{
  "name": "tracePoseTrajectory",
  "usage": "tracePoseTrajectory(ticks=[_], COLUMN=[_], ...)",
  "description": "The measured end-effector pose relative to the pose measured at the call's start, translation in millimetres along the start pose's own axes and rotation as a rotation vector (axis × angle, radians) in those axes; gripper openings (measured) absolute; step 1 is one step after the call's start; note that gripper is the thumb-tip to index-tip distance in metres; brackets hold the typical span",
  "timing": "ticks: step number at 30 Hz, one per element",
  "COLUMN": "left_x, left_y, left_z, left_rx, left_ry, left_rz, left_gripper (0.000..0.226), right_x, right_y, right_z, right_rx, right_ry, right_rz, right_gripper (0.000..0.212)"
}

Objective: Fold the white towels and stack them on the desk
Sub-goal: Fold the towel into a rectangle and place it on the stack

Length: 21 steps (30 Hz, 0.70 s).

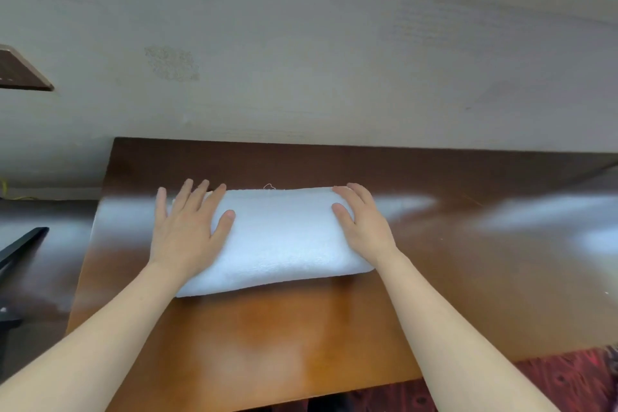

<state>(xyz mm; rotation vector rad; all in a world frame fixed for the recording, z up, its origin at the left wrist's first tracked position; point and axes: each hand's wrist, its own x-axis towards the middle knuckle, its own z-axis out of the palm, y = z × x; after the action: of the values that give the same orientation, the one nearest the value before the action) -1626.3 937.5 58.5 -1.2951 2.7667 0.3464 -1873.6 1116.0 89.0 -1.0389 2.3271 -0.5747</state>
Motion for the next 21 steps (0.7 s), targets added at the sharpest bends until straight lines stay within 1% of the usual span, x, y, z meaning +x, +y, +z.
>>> tracePoseTrajectory(ticks=[2,3,5,6,7,8,10,13,15,17,21], left_x=[-12,-20,-40,-50,-59,-65,-74,-83,-89,-95,-104], left_y=[0,-1,-3,-2,1,7,28,72,104,138,215], left_z=[-6,-8,-11,-11,-11,-10,-9,-7,-4,-1,7], left_rx=[-0.036,-0.071,-0.093,-0.086,-0.081,-0.082,-0.082,-0.098,-0.096,-0.096,-0.143], left_ry=[0.020,0.027,0.030,0.021,0.007,-0.017,-0.062,-0.105,-0.146,-0.174,-0.175], left_rz=[-0.045,-0.065,-0.042,-0.003,0.048,0.100,0.195,0.255,0.248,0.236,0.204], left_gripper=[0.068,0.068,0.068,0.069,0.070,0.071,0.074,0.075,0.076,0.078,0.078], right_x=[-2,-3,-5,-7,-10,-14,-27,-47,-60,-70,-87], right_y=[-5,-6,-7,-6,-5,-3,0,10,20,38,95], right_z=[-7,-9,-14,-16,-17,-18,-20,-20,-23,-32,-67], right_rx=[0.110,0.186,0.408,0.546,0.671,0.763,0.870,1.007,1.083,1.120,1.172], right_ry=[0.025,0.045,0.077,0.061,0.016,-0.044,-0.114,-0.093,-0.039,0.030,0.252], right_rz=[0.086,0.150,0.310,0.397,0.482,0.554,0.634,0.623,0.595,0.557,0.491], right_gripper=[0.041,0.048,0.075,0.089,0.097,0.098,0.085,0.059,0.048,0.044,0.034])
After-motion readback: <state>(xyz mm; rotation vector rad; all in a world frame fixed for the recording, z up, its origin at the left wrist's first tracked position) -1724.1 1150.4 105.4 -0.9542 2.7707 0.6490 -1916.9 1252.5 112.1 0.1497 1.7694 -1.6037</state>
